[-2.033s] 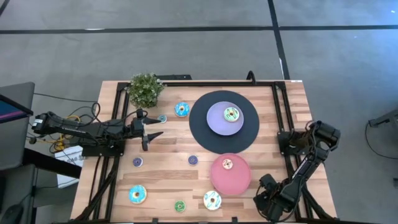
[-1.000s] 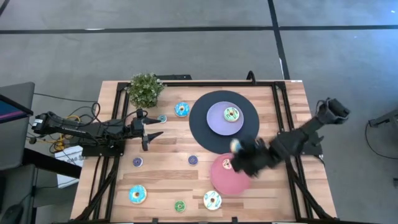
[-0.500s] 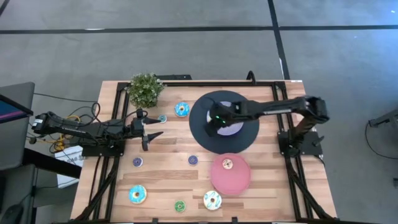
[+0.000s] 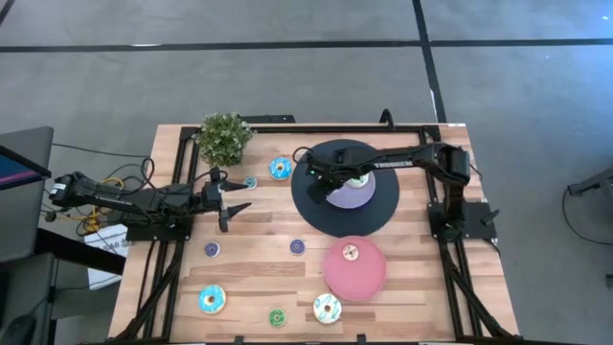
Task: Pick & Place donuts
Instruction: Put the bottom right big blue donut into the purple plate
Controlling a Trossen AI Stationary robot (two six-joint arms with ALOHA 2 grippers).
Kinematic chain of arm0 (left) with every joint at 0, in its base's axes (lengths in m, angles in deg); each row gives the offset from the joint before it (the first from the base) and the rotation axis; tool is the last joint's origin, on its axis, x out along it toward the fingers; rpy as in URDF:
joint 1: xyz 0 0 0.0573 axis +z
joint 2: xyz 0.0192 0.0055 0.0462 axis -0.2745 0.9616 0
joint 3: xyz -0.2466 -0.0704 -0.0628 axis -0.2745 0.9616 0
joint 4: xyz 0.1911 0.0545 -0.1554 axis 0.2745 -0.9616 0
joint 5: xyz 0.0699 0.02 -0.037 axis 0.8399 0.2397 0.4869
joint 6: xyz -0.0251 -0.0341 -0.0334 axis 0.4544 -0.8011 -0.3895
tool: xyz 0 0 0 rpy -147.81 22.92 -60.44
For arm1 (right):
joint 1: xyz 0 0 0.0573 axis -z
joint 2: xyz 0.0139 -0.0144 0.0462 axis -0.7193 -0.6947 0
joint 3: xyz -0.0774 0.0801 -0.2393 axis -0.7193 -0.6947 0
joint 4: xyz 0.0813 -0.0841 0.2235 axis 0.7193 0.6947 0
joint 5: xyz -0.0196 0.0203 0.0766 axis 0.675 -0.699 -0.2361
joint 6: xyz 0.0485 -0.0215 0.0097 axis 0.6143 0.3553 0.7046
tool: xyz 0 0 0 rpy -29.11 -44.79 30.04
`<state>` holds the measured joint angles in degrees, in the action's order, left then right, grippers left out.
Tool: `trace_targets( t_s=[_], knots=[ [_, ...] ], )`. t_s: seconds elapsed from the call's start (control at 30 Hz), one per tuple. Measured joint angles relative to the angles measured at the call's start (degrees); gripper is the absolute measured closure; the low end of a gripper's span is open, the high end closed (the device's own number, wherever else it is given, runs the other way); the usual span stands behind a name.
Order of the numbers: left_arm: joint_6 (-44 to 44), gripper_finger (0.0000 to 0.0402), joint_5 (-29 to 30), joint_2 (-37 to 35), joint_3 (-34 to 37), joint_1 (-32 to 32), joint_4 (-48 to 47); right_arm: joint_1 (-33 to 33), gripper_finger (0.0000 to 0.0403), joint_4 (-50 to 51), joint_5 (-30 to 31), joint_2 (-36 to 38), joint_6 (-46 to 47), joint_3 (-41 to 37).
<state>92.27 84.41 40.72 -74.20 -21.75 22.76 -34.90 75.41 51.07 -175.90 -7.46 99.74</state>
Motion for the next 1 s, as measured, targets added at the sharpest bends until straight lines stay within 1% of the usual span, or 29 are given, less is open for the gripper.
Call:
trace_targets(
  t_s=[0.13, 0.3, 0.53, 0.8, 1.0],
  knots=[
    [0.0, 0.0155, 0.1, 0.0, 0.0, 0.0, 0.0, 1.3, 0.0317, 0.2, 0.3, -1.6, -0.6, 0.0],
    [0.0, 0.0155, 0.1, 0.0, 0.0, 0.0, 0.1, 2.4, 0.0317, 0.3, 3.3, -2.0, -0.5, 0.1],
    [0.0, 0.0155, 0.1, 0.0, 0.0, 0.0, 0.2, 3.6, 0.0317, 2.0, 3.3, -2.0, 0.3, 0.0],
    [0.0, 0.0155, 0.1, 0.0, 0.0, 0.0, 0.2, 3.6, 0.0316, 1.9, 3.3, -2.0, -1.3, 0.0],
    [0.0, 0.0155, 0.1, 0.0, 0.0, 0.0, 0.2, 3.5, 0.0295, 1.8, 3.3, -2.0, -1.5, 0.0]
  ],
)
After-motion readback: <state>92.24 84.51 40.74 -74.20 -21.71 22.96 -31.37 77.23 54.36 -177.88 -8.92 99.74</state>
